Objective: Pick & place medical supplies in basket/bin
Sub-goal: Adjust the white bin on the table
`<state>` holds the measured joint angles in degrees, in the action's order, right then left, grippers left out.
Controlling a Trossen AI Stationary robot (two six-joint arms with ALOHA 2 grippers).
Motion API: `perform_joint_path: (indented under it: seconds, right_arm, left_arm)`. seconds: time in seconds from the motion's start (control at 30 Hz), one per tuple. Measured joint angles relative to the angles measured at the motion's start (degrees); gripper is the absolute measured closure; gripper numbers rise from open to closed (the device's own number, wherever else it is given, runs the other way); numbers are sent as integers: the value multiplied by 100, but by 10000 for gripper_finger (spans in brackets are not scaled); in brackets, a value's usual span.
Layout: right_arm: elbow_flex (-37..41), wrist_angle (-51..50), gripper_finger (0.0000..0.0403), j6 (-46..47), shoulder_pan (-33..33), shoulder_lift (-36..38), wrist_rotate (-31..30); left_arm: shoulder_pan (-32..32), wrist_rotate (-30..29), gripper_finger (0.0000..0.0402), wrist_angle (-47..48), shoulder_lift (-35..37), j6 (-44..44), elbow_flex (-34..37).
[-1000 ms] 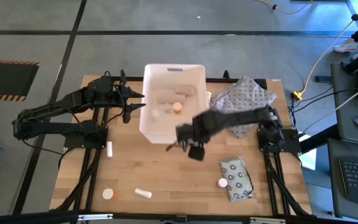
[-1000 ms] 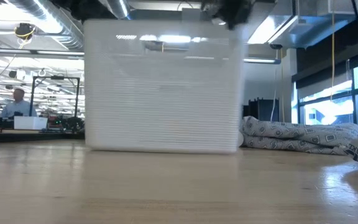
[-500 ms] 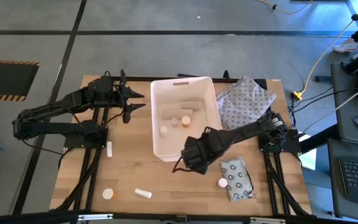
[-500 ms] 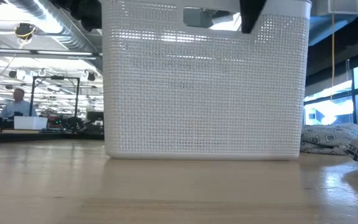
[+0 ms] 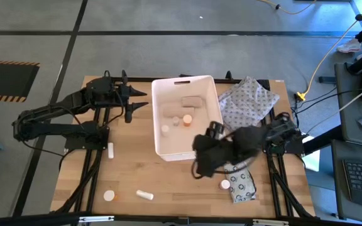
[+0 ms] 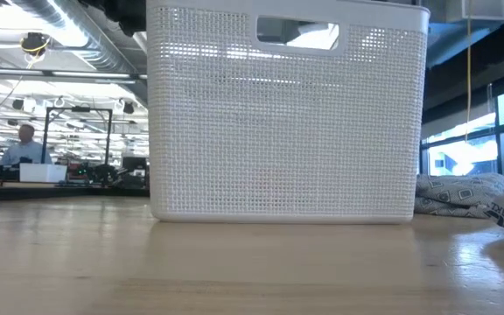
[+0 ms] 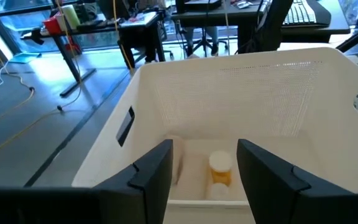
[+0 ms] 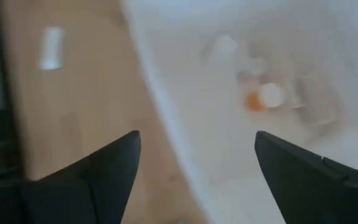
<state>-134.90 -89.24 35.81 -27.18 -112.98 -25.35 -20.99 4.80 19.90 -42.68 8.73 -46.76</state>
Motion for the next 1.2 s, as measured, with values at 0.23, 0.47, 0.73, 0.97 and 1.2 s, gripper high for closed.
perform_joint_path:
  seconds: [0.23,0.47,0.73,0.97,1.2]
  right_arm:
    - [126,-72,86,1415,-853,20,174]
    - [134,-80,86,1346,-1071,-474,184]
    - [134,-78,86,877,-470,-814,448]
    - [132,-68,86,37,309,-825,900]
    - [134,8,86,-839,1014,-831,978]
  left_arm:
    - [0,149,231,2,0,-4,0]
    - [0,199,231,1,0,2,0]
    - [0,199,231,84,0,2,0]
    - [2,199,231,306,0,4,0]
    - [0,196,231,363,0,101,0]
